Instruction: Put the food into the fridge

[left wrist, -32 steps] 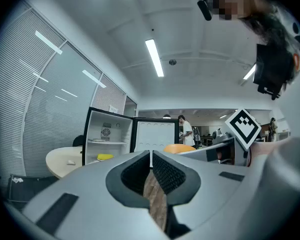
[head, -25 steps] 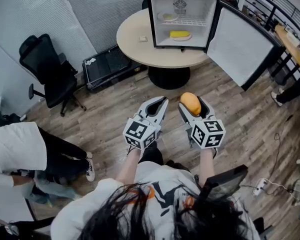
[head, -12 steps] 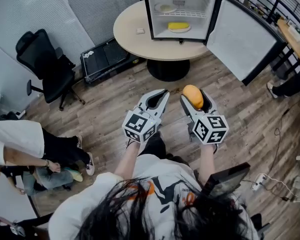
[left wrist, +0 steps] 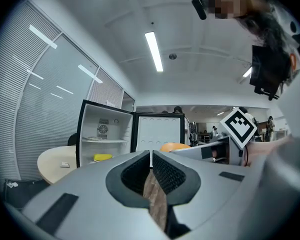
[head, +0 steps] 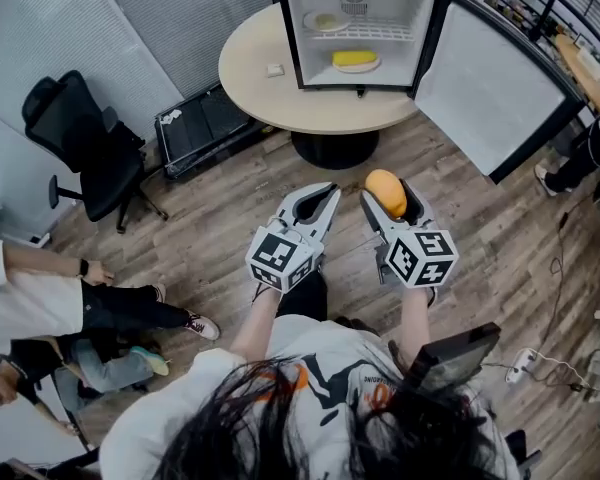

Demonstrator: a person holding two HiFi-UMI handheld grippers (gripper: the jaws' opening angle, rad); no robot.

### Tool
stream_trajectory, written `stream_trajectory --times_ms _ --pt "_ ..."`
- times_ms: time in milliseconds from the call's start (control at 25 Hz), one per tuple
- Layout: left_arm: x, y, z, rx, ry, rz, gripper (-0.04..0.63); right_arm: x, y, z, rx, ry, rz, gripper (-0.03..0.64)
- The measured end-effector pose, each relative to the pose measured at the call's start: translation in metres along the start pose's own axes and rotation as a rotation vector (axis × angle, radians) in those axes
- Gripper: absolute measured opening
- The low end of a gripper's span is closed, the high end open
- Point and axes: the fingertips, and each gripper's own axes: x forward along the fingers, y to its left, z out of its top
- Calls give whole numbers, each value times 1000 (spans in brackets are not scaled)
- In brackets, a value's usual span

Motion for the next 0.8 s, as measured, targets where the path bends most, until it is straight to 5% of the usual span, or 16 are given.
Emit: stream_trajectory --times_ms 800 --pt "96 180 22 -10 -19 -99 11 189 -21 55 18 -2 -76 357"
